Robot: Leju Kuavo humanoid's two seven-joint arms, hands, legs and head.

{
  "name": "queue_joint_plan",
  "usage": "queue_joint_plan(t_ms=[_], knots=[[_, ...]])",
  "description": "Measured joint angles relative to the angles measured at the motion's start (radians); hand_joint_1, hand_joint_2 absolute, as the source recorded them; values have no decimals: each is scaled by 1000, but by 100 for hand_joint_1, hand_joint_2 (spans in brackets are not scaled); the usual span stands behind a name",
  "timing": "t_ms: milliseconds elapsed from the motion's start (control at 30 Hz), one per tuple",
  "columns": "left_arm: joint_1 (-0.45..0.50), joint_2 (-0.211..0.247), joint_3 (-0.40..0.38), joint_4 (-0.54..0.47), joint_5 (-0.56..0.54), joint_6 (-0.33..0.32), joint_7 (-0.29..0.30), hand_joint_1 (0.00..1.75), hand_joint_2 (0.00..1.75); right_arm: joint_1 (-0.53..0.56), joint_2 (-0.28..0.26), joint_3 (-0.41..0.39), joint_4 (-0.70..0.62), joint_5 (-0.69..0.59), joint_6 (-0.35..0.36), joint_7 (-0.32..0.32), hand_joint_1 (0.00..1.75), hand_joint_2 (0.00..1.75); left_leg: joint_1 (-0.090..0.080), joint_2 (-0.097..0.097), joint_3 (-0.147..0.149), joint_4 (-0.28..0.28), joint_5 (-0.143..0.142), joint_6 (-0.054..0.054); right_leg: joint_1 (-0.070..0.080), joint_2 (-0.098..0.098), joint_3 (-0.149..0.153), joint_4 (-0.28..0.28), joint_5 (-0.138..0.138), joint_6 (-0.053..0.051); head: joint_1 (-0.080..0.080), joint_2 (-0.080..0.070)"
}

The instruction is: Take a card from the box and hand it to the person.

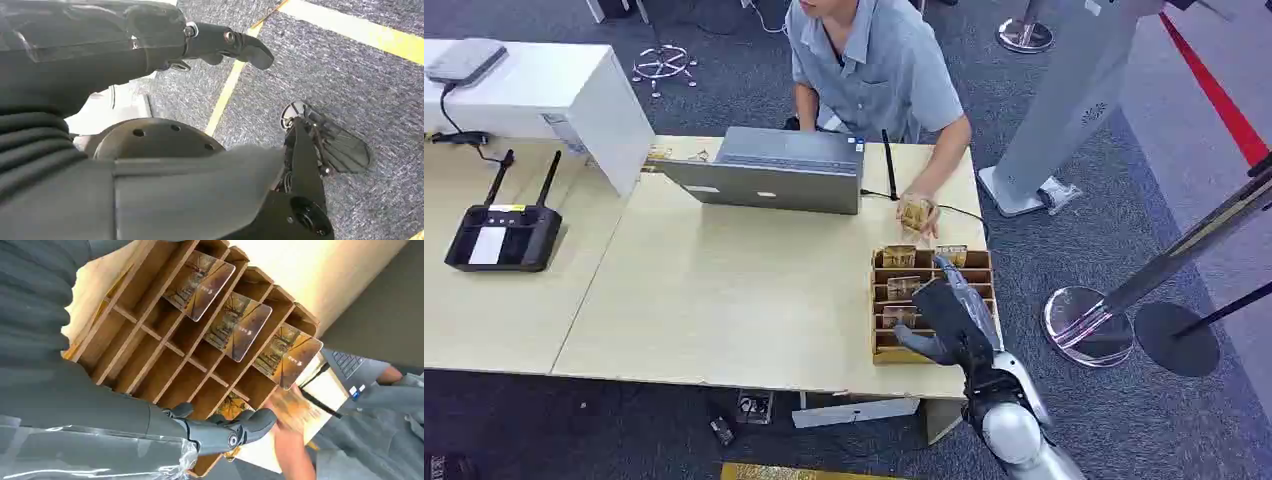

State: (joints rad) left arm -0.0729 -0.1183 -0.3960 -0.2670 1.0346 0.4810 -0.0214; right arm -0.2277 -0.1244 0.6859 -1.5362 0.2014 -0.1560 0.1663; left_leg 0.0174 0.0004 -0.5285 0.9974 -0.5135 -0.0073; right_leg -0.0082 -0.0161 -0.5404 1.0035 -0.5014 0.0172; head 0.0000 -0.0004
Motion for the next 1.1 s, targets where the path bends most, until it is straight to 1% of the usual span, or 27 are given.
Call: queue_joint_plan(t_ms=[133, 267, 467, 633, 700, 767, 867, 933, 1033, 1067, 1100], knots=[[0, 0, -2, 0, 0, 0, -2, 0, 175, -1, 0, 1, 0, 12, -10, -2, 0, 175, 0, 0, 0, 0, 0, 0, 0, 0, 0, 0, 0, 0, 0, 0], [0, 0, -7, 0, 1, -2, -3, 0, 175, -3, 0, 3, 0, 66, -31, -22, 0, 175, 0, 0, 0, 0, 0, 0, 0, 0, 0, 0, 0, 0, 0, 0], [0, 0, -8, 0, 2, -2, -3, 0, 175, -7, 0, 8, 0, 94, -34, -24, 0, 175, 0, 0, 0, 0, 0, 0, 0, 0, 0, 0, 0, 0, 0, 0], [0, 0, -8, 0, 3, -4, -3, 0, 175, -14, -2, 10, -2, 212, -37, 1, 0, 175, 0, 0, 0, 0, 0, 0, 0, 0, 0, 0, 0, 0, 0, 0], [0, 0, -8, 0, 3, -6, -3, 0, 175, -19, -2, 11, -3, 281, -35, 16, 0, 175, 0, 0, 0, 0, 0, 0, 0, 0, 0, 0, 0, 0, 0, 0], [0, 0, -8, 0, 2, -8, -3, 0, 175, -27, -3, 13, -7, 389, -33, 41, 0, 175, 0, 0, 0, 0, 0, 0, 0, 0, 0, 0, 0, 0, 0, 0], [0, 2, -9, 0, -7, -16, 2, 0, 175, -61, -3, 21, -16, 639, -16, 103, 0, 175, 0, 0, 0, 0, 0, 0, 0, 0, 0, 0, 0, 0, 0, 0], [-1, 5, -13, 0, -16, -27, 11, 0, 175, -88, 5, 32, -16, 776, 2, 121, 0, 175, 0, 0, 0, 0, 0, 0, 0, 0, 0, 0, 0, 0, 0, 0], [-2, 13, -26, 0, -30, -35, 19, 0, 175, -124, 32, 41, -12, 868, 32, 126, 0, 175, 0, 0, 0, 0, 0, 0, 0, 0, 0, 1, 0, 0, 0, 0], [-2, 16, -27, 0, -30, -37, 18, 0, 175, -140, 37, 43, -10, 882, 42, 126, 42, 175, 0, 0, 0, 0, 0, 0, 0, 0, 0, 1, 0, 0, 0, 0], [-2, 18, -29, 0, -31, -40, 18, 0, 175, -158, 40, 46, -7, 896, 57, 126, 143, 175, 0, 0, 0, 0, 0, 0, 0, 0, 0, 1, 0, 0, 0, 0]])
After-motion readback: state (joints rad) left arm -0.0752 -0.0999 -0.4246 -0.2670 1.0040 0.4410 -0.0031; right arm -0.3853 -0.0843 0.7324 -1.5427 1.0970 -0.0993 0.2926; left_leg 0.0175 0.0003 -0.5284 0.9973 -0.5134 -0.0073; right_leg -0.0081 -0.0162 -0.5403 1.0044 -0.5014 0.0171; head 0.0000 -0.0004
